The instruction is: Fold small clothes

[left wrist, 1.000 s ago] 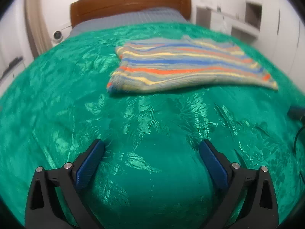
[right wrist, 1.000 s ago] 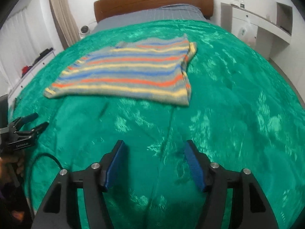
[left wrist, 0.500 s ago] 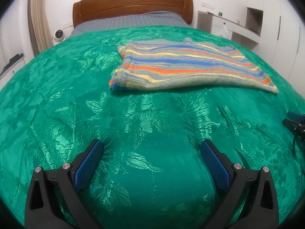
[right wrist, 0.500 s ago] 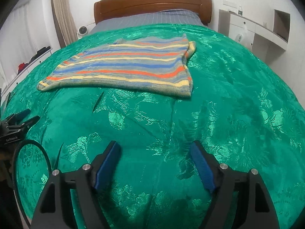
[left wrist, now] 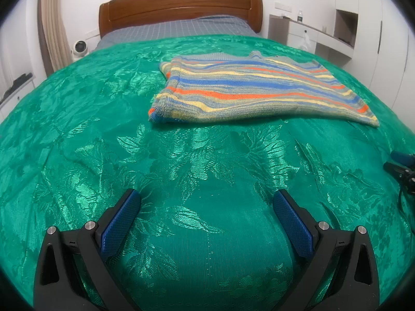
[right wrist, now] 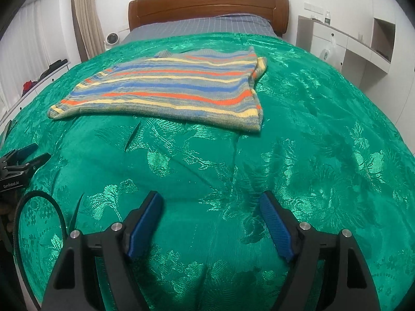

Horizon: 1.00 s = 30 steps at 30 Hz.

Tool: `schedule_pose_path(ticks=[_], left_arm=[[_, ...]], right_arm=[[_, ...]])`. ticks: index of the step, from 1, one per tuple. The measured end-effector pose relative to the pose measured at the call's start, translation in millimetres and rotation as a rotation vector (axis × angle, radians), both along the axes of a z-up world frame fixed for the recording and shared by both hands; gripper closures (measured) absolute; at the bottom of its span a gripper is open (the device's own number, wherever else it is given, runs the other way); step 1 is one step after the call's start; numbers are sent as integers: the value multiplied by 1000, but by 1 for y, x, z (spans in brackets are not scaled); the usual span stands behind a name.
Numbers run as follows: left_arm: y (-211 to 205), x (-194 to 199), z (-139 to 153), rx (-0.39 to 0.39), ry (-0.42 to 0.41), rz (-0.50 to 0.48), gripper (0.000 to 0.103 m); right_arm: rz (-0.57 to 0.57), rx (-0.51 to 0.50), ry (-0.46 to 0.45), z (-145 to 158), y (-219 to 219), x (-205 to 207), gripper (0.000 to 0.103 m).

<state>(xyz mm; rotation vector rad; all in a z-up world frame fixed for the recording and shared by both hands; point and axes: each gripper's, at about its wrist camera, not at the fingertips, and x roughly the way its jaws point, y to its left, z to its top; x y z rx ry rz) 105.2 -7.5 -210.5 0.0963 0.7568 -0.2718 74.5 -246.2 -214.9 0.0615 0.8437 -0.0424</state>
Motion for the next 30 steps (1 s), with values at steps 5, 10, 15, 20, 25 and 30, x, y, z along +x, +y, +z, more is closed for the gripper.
schedule_pose_path(ticks=[5,10,15,20,25,30], left_arm=[[0,0,0,1,0,0,1],[0,0,-1,1,-1,0,1],[0,0,0,2,-1,0,1],[0,0,0,2,-1,0,1],[-2,1,8,39,52,-6,1],[-30,-11,53,80,7,-150,2]], right_arm=[[0,0,-1,0,0,0,25],[0,0,0,0,0,0,25],[1,-1,-2,0,0,0,25],[0,-5,-3,0,1,0,25],[21,25,35,6,-5,1,25],[86,151,3,39,-49,-9,25]])
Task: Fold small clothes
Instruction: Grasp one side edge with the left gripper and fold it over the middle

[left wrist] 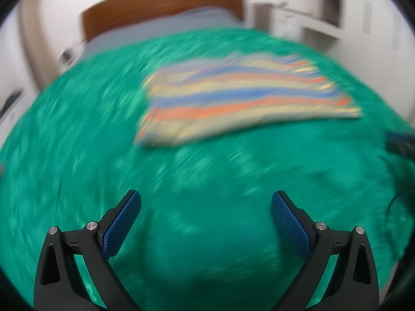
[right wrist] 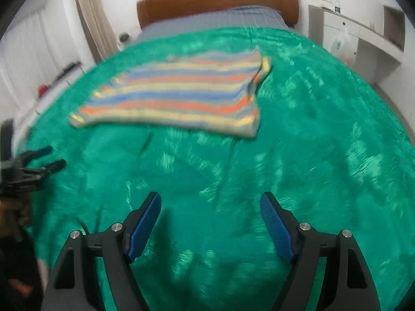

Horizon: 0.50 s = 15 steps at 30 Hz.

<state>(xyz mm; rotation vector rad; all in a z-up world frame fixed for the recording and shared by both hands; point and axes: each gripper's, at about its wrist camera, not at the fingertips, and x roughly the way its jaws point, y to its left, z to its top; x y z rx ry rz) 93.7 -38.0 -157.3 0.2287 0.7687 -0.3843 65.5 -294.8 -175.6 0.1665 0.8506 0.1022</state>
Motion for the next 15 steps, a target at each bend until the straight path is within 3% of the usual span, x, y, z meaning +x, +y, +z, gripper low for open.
schedule_pose_path(ticks=[2,6,10,12,15], left_arm=[[-27,-1,14,13,-33,-85,2],[-110,13,27,-4,-24,-280,2],[-207,25,11,46,-10,-461,11],[-250,32,-6,112,9,-511,15],[-278,45,-25,166,37,-473,24]], right_arm=[[7,0,-4,11,-25,6,25],[-8,28,-5,26,-81,35,25],[-22,170,5,31,-123,77,25],[-8,266,18,27,-136,105,25],[13,376,70,12,-143,151,27]])
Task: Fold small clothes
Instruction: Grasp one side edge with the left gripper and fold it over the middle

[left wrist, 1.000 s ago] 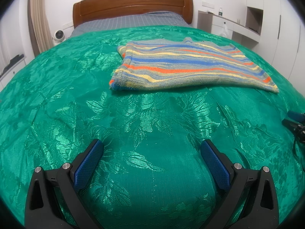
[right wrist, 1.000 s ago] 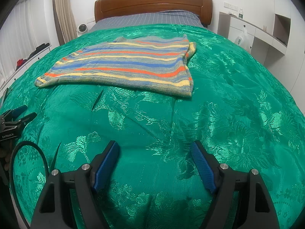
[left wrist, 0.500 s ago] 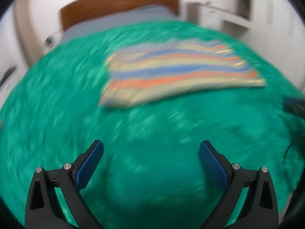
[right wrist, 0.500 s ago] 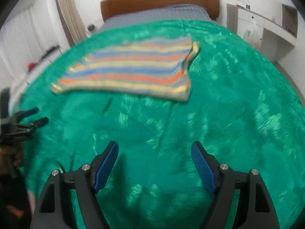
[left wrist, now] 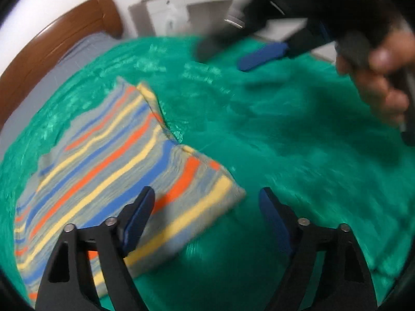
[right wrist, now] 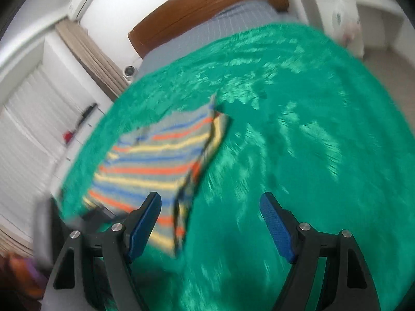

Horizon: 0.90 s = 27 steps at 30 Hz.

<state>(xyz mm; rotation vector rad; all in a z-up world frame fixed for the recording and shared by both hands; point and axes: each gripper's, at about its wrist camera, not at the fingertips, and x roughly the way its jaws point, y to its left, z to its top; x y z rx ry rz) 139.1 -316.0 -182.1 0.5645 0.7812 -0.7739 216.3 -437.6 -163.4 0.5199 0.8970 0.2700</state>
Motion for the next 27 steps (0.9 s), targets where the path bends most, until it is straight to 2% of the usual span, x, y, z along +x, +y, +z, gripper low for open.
schedule_pose_path(ticks=[2,3,4,7,8,10,11,13,16,21,24,27], left_arm=[[1,11,-5,-30,24,56,29],[3,12,-4,-51,31,77,42],[6,14,-3,-63,33,87,66],[10,19,0,-81,26,92,90],[11,21,2,-95,34,93,91],[23,24,7,-140,57,92,93],[26,26,11,-154,56,93,94],[48,25,25,-210,42,115,94],[97,26,52,-307,27,192,94],[194,33,81,-443,52,374,94],[250,44,76,-483,98,504,94],[285,53,62,-490,128,594,94]], right_arm=[[11,35,29,-10,0,27,32],[19,56,46,-17,2,43,34],[20,76,62,-24,5,58,35],[-12,140,120,-48,13,97,40],[-30,160,126,-53,15,106,46],[-65,200,115,-58,20,123,74],[-81,191,115,-56,23,128,95],[-80,147,83,-39,35,134,96],[-14,117,15,-1,67,138,95],[135,75,-35,48,157,166,96],[219,38,-35,52,222,190,96],[289,9,-11,42,286,211,95]])
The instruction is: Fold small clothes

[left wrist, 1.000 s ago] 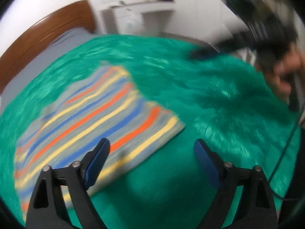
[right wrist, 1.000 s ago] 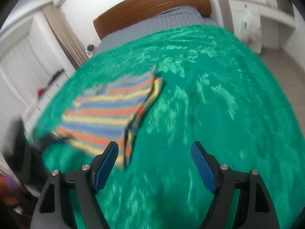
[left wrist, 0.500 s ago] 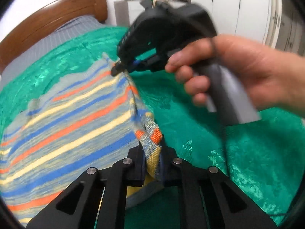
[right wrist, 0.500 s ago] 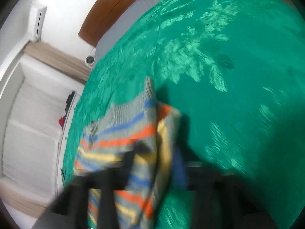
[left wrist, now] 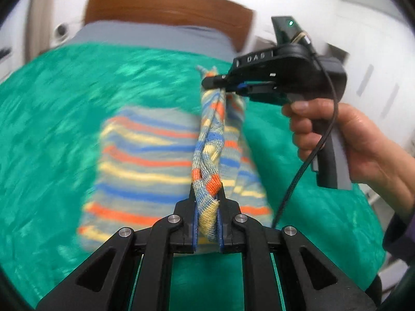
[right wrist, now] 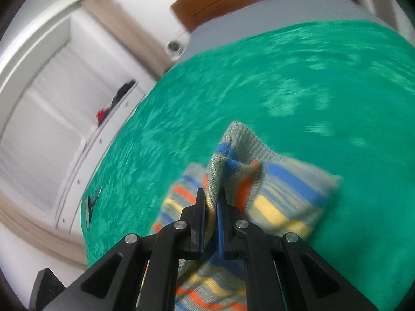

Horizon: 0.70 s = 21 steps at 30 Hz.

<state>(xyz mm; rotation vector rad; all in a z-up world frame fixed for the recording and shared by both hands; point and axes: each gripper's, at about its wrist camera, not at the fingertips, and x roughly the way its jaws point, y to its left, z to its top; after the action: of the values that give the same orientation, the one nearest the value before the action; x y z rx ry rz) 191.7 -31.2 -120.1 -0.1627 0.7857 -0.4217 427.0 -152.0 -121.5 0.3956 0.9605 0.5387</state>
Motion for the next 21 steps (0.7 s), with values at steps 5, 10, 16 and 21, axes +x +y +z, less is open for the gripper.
schedule_pose_path(ticks=[5,10,16,21], left_arm=[[48,7,-30,-49,101,126,94],[70,16,-45,-56,194,195,71],[81,9,-38,-50,144,186,35],[78,26,-48,20,177,176,35]], right_arm=[[70,-76,34,-26,77,28,95],[77,49,87,-58,98,34,72],[75,35,4,-34,67,-5,65],[225,-161,-103,-6,46,-76,64]])
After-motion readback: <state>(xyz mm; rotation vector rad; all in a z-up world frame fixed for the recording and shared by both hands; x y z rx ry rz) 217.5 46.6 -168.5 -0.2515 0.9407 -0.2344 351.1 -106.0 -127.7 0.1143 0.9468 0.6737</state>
